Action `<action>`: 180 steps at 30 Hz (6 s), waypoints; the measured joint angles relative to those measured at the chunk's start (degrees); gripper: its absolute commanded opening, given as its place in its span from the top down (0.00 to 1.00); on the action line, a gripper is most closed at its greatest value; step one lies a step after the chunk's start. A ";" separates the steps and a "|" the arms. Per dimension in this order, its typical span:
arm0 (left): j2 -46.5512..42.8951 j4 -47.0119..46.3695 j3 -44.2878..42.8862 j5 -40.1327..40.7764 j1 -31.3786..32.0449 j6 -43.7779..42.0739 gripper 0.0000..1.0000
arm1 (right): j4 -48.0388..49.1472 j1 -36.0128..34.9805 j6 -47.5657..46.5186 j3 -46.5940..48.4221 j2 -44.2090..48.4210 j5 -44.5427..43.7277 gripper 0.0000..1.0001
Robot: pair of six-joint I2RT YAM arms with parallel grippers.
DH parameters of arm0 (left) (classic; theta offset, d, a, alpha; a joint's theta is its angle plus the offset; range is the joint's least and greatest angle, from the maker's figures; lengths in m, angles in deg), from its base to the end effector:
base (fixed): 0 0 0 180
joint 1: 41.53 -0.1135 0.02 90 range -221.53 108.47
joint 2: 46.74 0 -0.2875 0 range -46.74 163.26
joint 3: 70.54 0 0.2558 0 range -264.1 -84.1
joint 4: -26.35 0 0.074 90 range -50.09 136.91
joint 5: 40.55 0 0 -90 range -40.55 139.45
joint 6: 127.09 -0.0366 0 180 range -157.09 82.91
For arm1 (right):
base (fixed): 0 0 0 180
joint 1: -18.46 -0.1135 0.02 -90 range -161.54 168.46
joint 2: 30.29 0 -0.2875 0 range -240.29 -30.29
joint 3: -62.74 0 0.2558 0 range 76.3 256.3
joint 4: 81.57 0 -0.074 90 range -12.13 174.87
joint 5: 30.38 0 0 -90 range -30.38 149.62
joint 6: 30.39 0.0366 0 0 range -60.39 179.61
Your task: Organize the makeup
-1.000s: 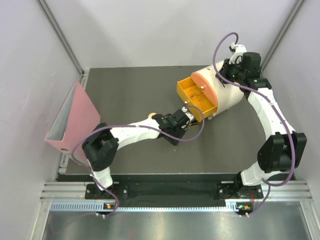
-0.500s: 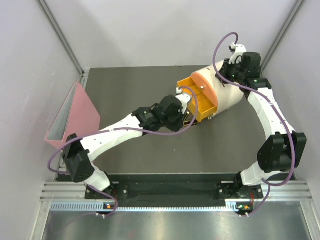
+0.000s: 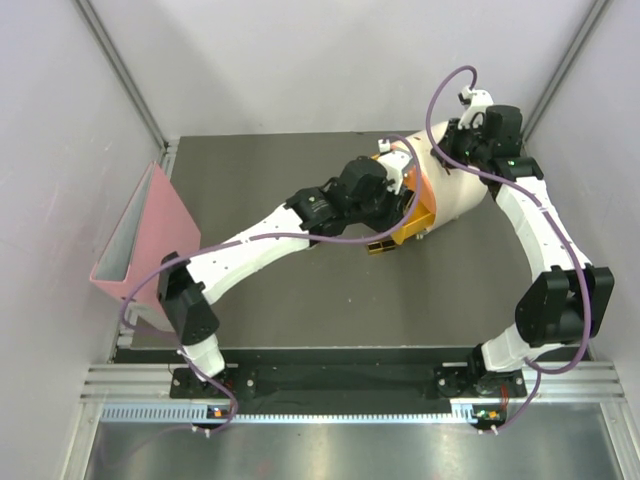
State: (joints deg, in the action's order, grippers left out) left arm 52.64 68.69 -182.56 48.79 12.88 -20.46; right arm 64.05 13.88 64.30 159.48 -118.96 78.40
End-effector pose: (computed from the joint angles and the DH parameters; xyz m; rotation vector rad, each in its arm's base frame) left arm 0.2397 -0.3357 0.3983 0.7132 2.0616 -0.7464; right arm 0.3619 0.0408 0.3887 -0.2056 2.0203 0.4344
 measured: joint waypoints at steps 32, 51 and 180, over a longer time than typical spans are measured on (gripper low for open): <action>16.63 6.38 -14.88 2.89 -3.82 4.28 0.43 | -0.63 0.00 -0.59 -0.63 0.87 0.39 0.95; 5.55 4.39 -1.77 5.31 -3.89 2.84 0.33 | -0.74 0.00 -0.46 -0.66 0.90 0.63 0.95; -7.37 -7.76 10.32 -8.28 -13.62 2.62 1.00 | 1.99 -0.15 0.55 0.07 -1.29 2.38 0.94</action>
State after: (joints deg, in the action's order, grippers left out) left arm 45.27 60.93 -172.24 40.50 -0.74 -17.84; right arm 66.04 13.73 64.84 159.55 -120.25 80.79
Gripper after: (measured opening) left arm 0.330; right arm 0.060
